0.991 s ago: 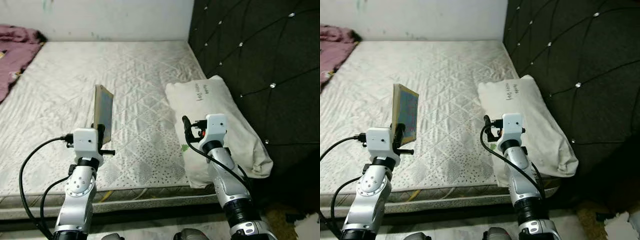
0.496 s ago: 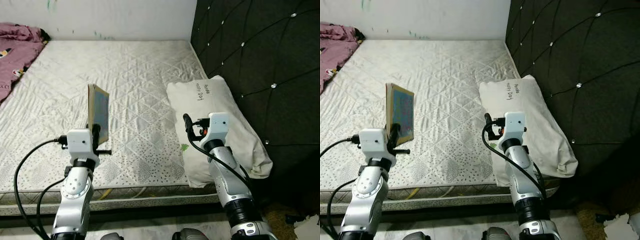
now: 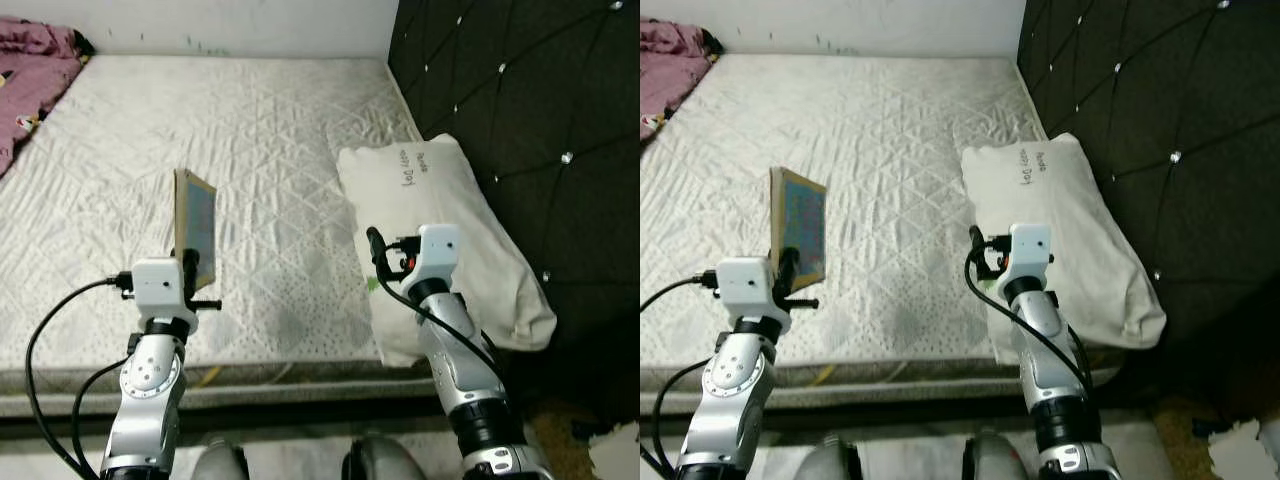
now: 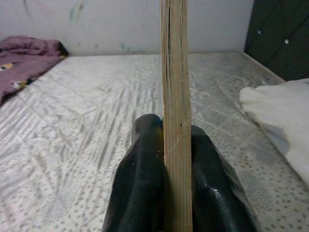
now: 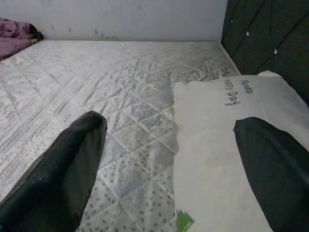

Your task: Clean up the room

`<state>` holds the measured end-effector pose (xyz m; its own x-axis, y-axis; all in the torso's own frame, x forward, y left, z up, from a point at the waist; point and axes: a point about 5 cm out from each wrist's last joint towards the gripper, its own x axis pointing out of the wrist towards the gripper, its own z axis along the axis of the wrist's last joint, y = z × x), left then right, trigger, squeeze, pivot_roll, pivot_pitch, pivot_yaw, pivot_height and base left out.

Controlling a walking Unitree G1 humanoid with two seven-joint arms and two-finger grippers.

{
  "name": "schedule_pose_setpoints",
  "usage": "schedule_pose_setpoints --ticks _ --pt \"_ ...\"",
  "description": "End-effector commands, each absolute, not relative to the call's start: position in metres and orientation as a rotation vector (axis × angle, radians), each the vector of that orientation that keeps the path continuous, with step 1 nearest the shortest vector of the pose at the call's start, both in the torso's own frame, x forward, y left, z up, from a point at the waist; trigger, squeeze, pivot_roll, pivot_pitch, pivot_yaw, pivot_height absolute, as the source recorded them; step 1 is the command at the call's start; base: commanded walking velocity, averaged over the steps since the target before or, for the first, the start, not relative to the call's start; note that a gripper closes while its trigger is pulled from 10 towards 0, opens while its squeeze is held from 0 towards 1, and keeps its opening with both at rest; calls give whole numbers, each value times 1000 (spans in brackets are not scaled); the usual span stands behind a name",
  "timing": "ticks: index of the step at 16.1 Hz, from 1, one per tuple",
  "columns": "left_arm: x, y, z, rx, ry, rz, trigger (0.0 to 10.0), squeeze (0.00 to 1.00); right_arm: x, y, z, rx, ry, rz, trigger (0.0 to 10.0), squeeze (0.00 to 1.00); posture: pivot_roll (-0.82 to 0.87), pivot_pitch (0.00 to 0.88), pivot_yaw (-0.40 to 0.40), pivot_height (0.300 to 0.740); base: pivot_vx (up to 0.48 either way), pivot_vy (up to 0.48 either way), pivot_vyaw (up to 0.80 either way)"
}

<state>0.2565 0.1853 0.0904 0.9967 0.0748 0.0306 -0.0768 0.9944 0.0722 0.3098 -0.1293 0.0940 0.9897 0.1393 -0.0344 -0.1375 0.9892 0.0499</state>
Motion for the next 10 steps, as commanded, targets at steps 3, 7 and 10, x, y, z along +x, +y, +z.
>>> schedule_pose_setpoints --ticks 3,7,10 --pt "247 198 111 94 -111 151 10000 0 308 -148 112 42 -4 53 10000 0 -58 79 -26 655 0 0 0" --pt "237 203 110 100 -100 187 10000 0 292 -157 103 39 33 36 10000 0 -58 88 -31 655 0 0 0" --pt "238 200 112 90 -99 174 10000 0 294 -155 108 33 34 43 10000 0 -60 92 -33 655 0 0 0"
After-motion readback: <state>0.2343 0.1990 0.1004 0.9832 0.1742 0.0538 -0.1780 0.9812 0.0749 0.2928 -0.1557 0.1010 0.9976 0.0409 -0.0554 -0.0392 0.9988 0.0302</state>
